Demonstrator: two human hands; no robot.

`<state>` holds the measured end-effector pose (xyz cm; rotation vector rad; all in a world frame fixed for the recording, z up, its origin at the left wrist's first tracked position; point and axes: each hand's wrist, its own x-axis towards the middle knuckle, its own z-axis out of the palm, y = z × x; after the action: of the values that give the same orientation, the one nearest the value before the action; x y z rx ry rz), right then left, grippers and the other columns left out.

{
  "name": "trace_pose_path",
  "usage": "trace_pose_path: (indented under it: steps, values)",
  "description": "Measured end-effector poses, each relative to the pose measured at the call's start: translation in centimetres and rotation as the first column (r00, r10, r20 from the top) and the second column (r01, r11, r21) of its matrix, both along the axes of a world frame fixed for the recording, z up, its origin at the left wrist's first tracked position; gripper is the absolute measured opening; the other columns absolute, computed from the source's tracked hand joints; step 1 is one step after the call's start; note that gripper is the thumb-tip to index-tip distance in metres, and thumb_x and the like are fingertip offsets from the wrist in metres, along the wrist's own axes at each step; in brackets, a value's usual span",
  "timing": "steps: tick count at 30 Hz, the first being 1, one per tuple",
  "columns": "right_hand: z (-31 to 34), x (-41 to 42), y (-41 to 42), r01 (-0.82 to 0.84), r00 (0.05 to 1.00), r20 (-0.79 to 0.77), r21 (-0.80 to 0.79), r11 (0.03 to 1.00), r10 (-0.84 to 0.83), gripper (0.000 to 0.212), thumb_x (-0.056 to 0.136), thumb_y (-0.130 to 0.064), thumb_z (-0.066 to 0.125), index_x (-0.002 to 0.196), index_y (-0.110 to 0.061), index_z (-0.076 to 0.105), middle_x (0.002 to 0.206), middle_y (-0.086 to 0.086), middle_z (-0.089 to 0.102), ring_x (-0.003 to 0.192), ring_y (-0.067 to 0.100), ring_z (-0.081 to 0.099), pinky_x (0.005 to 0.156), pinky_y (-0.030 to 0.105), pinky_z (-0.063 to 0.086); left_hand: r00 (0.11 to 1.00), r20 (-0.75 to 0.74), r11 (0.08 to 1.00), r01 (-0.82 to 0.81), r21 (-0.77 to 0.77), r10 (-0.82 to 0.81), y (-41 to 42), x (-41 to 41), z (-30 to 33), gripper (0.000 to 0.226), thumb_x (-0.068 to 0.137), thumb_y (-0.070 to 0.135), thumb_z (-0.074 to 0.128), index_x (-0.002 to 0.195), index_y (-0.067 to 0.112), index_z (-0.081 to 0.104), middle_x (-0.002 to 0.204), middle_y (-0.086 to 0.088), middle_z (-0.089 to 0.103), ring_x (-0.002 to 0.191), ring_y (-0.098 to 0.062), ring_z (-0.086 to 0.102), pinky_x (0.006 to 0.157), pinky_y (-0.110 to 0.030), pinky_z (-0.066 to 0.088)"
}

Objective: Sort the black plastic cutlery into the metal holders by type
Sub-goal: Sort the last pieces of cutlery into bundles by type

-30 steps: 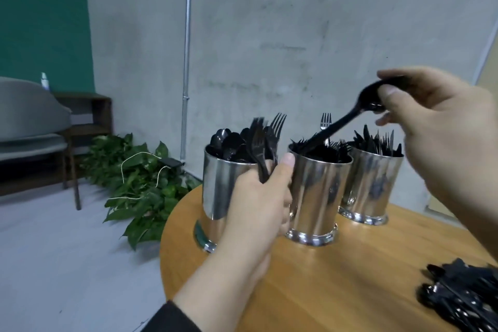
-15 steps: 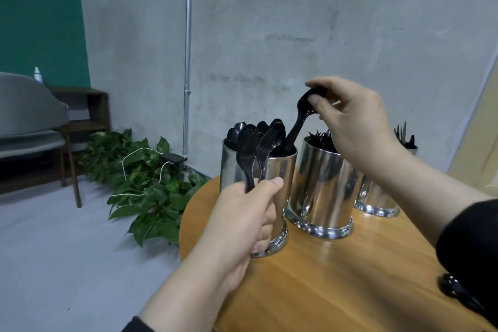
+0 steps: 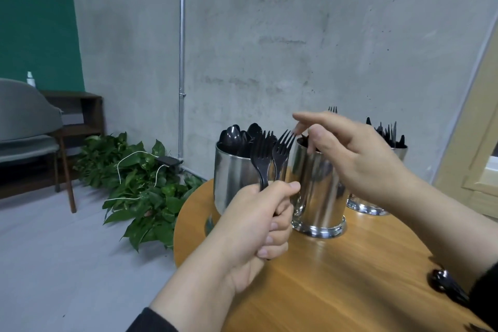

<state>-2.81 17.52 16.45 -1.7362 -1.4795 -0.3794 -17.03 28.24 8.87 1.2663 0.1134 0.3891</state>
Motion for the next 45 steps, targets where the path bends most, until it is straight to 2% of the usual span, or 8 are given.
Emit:
trace_pose_path:
  steps: [9,21,27,29,32,36,39,45]
  values:
    - [-0.5,-0.1,-5.0,0.006,0.961,-0.277,0.067,0.998,0.013,0.018,0.097,-0.024,0.063,0.104,-0.036,0.075,0.069,0.002,0.069,0.065,0.018,0.062,0.065,0.038,0.052,0.98,-0.064,0.982,0.188,-0.023,-0.189,-4.1,2.8,0.9,0.026,0.1,0.027,0.059,0.079,0.016,0.049,0.056,0.0,0.025,0.037,-0.006,0.019,0.034,-0.017,0.011]
    - [0.5,3.4,-11.1,-0.015,0.908,-0.418,-0.069,0.997,-0.015,0.015,0.095,-0.013,0.065,0.108,-0.016,0.072,0.074,-0.004,0.073,0.064,0.01,0.065,0.065,0.019,0.052,0.931,-0.161,0.919,0.353,0.174,-0.327,-8.4,7.4,1.9,0.01,0.099,0.024,0.053,0.094,0.017,0.059,0.059,-0.002,0.016,0.041,-0.01,0.011,0.037,-0.014,0.011]
    - [1.7,5.2,-10.2,0.099,0.948,-0.304,0.013,0.995,-0.091,0.006,0.094,-0.011,0.067,0.096,-0.016,0.071,0.081,0.002,0.076,0.068,0.008,0.066,0.065,0.015,0.052,0.999,0.025,0.95,-0.033,0.312,0.026,-8.0,10.2,1.9,0.015,0.098,0.031,0.066,0.102,0.018,0.062,0.058,0.003,0.048,0.042,-0.011,0.038,0.04,-0.024,0.031]
    - [3.3,6.2,-9.7,0.181,0.961,-0.238,0.147,0.972,-0.143,0.009,0.094,-0.01,0.067,0.095,-0.018,0.07,0.075,-0.007,0.074,0.065,0.005,0.065,0.064,0.014,0.051,0.956,0.16,0.863,-0.289,0.415,0.244,-7.2,11.0,2.0,0.023,0.094,0.04,0.07,0.11,0.023,0.067,0.077,0.011,0.067,0.061,-0.007,0.061,0.058,-0.025,0.05]
    - [5.5,7.9,-8.6,0.271,0.96,-0.151,0.311,0.911,-0.234,0.009,0.097,-0.013,0.065,0.101,-0.02,0.068,0.087,-0.007,0.073,0.073,0.013,0.069,0.075,0.029,0.058,0.815,0.331,0.697,-0.579,0.423,0.476,-6.4,11.4,2.1,0.01,0.096,0.038,0.066,0.104,0.032,0.068,0.1,0.014,0.069,0.088,0.004,0.062,0.073,-0.007,0.045]
    - [6.2,10.2,-6.0,0.356,0.928,-0.004,0.313,0.881,-0.374,0.011,0.098,-0.018,0.063,0.105,-0.025,0.068,0.092,-0.006,0.07,0.084,0.019,0.067,0.085,0.041,0.055,0.79,0.364,0.668,-0.612,0.423,0.494,-5.6,11.8,2.2,0.012,0.099,0.023,0.06,0.104,0.032,0.066,0.103,0.013,0.066,0.092,0.005,0.06,0.073,-0.003,0.041]
    - [5.1,11.5,-3.9,0.395,0.898,0.118,0.206,0.895,-0.424,0.015,0.098,-0.017,0.061,0.109,-0.019,0.071,0.096,-0.002,0.07,0.086,0.016,0.062,0.08,0.029,0.047,0.822,0.313,0.676,-0.57,0.467,0.477,-5.1,12.0,2.1,0.015,0.099,0.021,0.059,0.099,0.033,0.067,0.098,0.014,0.068,0.089,0.004,0.061,0.07,-0.005,0.041]
    - [3.3,12.7,-1.9,0.417,0.893,0.117,0.143,0.897,-0.434,0.019,0.101,-0.022,0.054,0.111,-0.025,0.07,0.101,-0.003,0.074,0.096,0.021,0.066,0.087,0.04,0.052,0.859,0.245,0.728,-0.511,0.457,0.449,-4.6,11.8,1.7,0.02,0.096,0.018,0.056,0.088,0.032,0.069,0.075,0.008,0.068,0.055,-0.001,0.051,0.049,-0.013,0.037]
